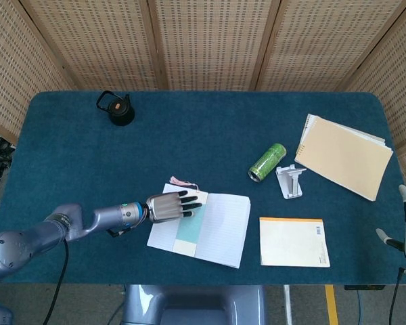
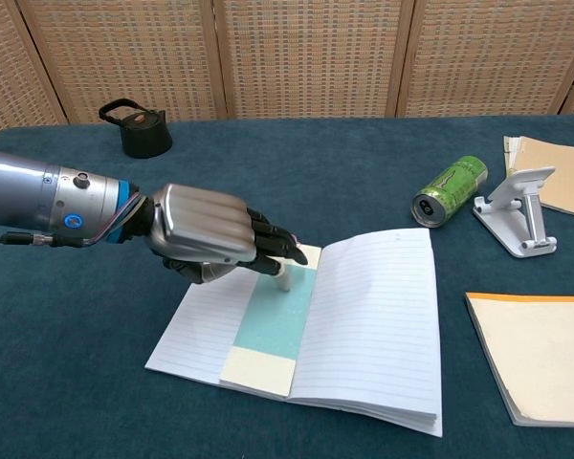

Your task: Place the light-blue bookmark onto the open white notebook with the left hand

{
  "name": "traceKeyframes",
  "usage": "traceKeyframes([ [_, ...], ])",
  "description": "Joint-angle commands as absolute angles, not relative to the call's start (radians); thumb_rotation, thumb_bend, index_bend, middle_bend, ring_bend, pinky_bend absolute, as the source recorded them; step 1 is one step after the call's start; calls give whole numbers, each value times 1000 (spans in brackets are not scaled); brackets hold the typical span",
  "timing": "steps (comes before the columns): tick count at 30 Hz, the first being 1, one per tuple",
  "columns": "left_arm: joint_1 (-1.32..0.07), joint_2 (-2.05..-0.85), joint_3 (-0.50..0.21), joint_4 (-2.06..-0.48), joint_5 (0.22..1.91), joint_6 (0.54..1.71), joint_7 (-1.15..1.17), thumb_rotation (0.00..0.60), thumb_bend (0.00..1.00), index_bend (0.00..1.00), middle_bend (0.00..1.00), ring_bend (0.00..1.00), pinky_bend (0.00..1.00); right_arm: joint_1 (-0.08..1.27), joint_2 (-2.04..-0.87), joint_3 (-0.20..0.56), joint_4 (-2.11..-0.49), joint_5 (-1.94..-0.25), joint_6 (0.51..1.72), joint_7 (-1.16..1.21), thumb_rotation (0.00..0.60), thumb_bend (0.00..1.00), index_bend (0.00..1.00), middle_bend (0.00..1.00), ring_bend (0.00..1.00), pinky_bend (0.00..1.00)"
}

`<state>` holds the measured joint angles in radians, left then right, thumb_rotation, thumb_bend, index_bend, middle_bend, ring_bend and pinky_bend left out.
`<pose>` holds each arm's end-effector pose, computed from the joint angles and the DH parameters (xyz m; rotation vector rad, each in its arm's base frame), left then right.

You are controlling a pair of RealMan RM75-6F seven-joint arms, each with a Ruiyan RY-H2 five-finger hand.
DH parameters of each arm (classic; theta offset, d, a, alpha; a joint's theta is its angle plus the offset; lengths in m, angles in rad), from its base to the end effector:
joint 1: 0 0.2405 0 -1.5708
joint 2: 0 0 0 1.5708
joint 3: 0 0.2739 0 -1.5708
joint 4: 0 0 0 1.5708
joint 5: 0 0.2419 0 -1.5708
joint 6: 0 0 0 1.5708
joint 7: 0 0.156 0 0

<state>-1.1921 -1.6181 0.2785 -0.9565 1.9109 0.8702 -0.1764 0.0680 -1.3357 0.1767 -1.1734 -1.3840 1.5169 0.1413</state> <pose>-0.1333 0.4023 -0.1019 -2.7431 0.0840 -0.6174 -0.4167 -0.2181 0.1490 1.1476 -0.7826 0.8766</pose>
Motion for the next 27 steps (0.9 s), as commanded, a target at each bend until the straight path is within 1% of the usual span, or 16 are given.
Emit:
traceKeyframes([
  [1, -1190, -1620, 280, -951, 1914, 874, -171, 600, 1000, 175, 36, 27, 177, 68, -1336, 176, -1173, -1385, 1517, 141, 600, 103, 21, 0, 0, 0],
  [3, -1188, -1621, 278, -947, 1913, 877, -167, 600, 1000, 170, 35, 27, 175, 68, -1336, 177, -1173, -1385, 1518, 141, 600, 103, 21, 0, 0, 0],
  [7, -1182, -1622, 264, -939, 1902, 890, -163, 600, 1000, 157, 1, 3, 138, 68, -1336, 177, -1174, -1384, 1518, 141, 600, 103, 21, 0, 0, 0],
  [10, -1172, -1616, 236, -934, 1885, 928, -169, 600, 1000, 135, 0, 0, 111, 68, -1336, 176, -1174, -1388, 1522, 139, 600, 102, 22, 0, 0, 0],
  [14, -1161, -1602, 212, -942, 1867, 967, -188, 600, 1000, 99, 0, 0, 103, 67, -1335, 175, -1175, -1389, 1523, 140, 600, 103, 21, 0, 0, 0],
  [18, -1132, -1580, 187, -978, 1833, 1003, -205, 600, 999, 92, 0, 0, 98, 67, -1333, 175, -1177, -1391, 1524, 143, 600, 103, 22, 0, 0, 0],
  [19, -1112, -1568, 175, -999, 1811, 1022, -208, 600, 984, 83, 0, 0, 95, 67, -1332, 175, -1180, -1393, 1525, 145, 600, 103, 22, 0, 0, 0],
  [21, -1091, -1557, 166, -1026, 1793, 1037, -194, 600, 931, 58, 0, 0, 84, 67, -1331, 174, -1182, -1394, 1526, 146, 600, 103, 22, 0, 0, 0],
  [24, -1041, -1529, 145, -1089, 1740, 1056, -149, 600, 732, 25, 0, 0, 56, 67, -1329, 173, -1188, -1397, 1526, 147, 600, 103, 22, 0, 0, 0],
  [25, -1019, -1520, 136, -1115, 1717, 1065, -119, 600, 648, 19, 0, 0, 43, 67, -1328, 171, -1191, -1399, 1527, 147, 600, 103, 23, 0, 0, 0],
  [27, -971, -1501, 117, -1170, 1665, 1084, -50, 600, 535, 14, 0, 0, 25, 67, -1325, 169, -1198, -1405, 1530, 145, 600, 103, 24, 0, 0, 0],
])
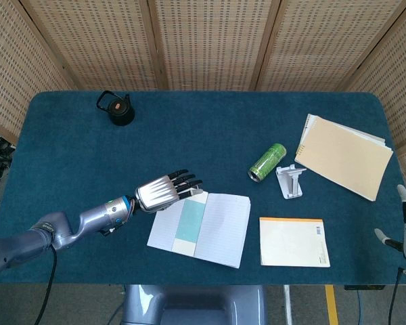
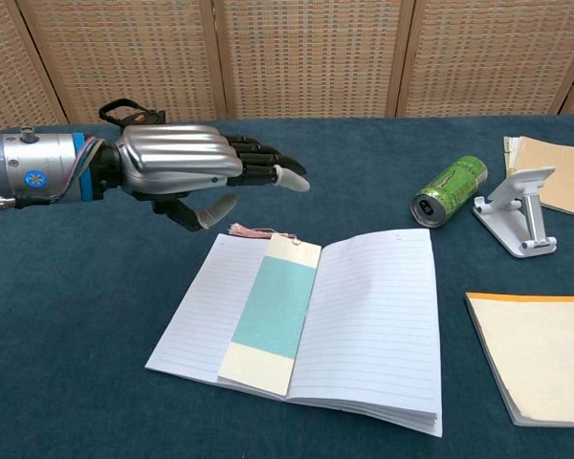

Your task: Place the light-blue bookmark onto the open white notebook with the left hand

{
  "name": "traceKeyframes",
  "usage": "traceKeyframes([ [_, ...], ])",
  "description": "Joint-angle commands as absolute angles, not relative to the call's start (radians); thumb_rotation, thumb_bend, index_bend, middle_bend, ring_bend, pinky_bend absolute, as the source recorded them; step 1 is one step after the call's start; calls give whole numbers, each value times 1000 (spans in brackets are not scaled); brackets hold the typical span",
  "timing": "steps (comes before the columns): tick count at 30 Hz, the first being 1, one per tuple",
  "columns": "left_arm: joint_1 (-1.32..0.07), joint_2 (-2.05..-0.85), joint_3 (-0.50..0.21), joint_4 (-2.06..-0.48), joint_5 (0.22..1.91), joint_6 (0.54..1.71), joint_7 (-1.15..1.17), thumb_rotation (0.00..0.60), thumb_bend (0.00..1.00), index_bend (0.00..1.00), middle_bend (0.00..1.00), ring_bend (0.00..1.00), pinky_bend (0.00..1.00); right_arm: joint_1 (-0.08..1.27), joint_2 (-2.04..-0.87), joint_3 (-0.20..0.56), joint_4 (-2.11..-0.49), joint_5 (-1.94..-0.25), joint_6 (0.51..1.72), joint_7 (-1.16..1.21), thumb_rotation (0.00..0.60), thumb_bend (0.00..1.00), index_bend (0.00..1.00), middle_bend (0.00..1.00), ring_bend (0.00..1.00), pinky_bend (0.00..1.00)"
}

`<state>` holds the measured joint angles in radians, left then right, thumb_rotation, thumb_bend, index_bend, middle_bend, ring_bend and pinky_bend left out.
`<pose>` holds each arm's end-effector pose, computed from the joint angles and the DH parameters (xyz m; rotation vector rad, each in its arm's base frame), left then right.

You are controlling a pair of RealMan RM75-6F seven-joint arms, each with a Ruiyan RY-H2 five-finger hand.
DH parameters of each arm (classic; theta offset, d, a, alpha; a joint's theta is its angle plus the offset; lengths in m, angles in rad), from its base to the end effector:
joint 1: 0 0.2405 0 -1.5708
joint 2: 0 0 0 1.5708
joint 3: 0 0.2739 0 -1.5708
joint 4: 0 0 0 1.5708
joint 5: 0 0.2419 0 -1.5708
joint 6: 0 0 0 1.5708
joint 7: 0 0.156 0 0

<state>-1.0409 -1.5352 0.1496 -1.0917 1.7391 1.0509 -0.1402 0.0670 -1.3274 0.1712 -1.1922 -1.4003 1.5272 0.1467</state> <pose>-0.1321 0.3999 -0.0555 -2.4560 -0.2518 -0.9874 -0.4115 -0.2171 0.1483 1.1604 -0.7838 0.8978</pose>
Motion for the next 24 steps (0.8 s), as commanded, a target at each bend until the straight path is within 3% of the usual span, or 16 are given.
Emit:
traceKeyframes([
  [1, -925, -1487, 105, -1196, 1625, 1117, -5, 600, 475, 12, 0, 0, 14, 68, -1323, 166, -1204, -1412, 1534, 144, 600, 103, 25, 0, 0, 0],
  [4, -769, -1463, 80, -1301, 1537, 1280, 168, 600, 353, 2, 0, 0, 0, 66, -1313, 159, -1232, -1429, 1545, 134, 600, 103, 25, 0, 0, 0],
  [13, -479, -1400, 98, -1452, 1452, 1547, 177, 600, 231, 0, 0, 0, 0, 68, -1297, 141, -1295, -1468, 1564, 92, 600, 103, 22, 0, 0, 0],
  [24, -277, -1359, 155, -1493, 1481, 1670, 213, 600, 173, 0, 0, 0, 0, 62, -1265, 117, -1385, -1525, 1599, 40, 600, 103, 0, 0, 0, 0],
])
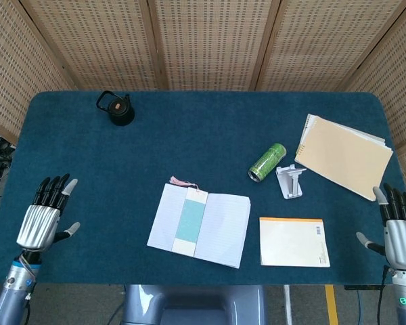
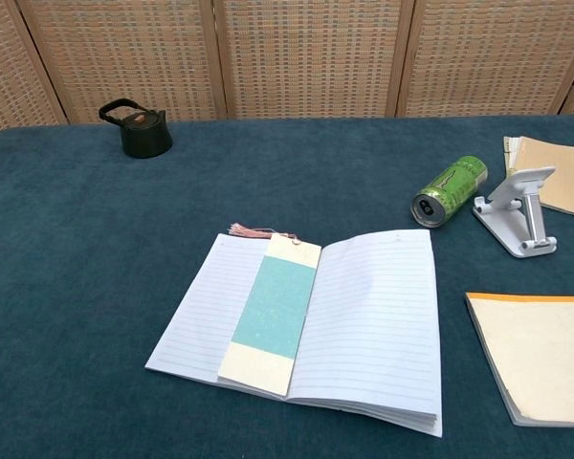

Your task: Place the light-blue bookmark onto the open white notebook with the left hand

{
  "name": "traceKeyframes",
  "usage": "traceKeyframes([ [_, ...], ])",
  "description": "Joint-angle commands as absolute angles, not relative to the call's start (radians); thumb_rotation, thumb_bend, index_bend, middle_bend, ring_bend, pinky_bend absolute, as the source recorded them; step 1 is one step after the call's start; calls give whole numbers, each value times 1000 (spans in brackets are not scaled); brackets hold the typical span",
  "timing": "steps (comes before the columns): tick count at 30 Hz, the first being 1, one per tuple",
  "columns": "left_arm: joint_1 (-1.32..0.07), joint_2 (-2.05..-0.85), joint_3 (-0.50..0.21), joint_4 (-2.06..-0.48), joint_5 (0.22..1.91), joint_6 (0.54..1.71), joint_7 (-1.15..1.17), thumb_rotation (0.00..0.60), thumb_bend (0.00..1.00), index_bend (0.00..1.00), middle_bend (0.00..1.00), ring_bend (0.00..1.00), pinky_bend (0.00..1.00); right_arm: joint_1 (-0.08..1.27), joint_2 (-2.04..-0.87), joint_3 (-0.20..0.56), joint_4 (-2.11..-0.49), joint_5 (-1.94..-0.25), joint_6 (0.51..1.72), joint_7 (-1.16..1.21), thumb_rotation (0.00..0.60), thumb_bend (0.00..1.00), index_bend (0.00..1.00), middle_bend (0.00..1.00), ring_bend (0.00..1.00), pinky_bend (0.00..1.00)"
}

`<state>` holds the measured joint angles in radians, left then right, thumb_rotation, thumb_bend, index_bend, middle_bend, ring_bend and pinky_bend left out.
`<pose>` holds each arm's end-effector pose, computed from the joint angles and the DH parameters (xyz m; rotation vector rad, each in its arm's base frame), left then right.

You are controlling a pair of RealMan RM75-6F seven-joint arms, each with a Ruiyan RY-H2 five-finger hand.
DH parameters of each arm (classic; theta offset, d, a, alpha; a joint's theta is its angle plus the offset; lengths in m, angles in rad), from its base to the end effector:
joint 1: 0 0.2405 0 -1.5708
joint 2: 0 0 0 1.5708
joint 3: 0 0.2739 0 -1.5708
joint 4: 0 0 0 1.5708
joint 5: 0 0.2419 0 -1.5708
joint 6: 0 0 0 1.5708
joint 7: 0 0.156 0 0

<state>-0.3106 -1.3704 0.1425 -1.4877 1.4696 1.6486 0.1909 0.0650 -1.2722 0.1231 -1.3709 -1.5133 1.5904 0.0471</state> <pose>-0.2979 0.2225 0.0595 -1.5397 -0.7218 -0.9867 -0.3650 -0.2072 0.1355 1.2769 -0.7504 0.9716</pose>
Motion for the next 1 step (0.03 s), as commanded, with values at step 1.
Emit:
traceKeyframes([
  [1, -270, -1358, 157, -1491, 1483, 1671, 218, 600, 173, 0, 0, 0, 0, 62, -1264, 115, -1387, -1526, 1599, 40, 600, 103, 0, 0, 0, 0],
])
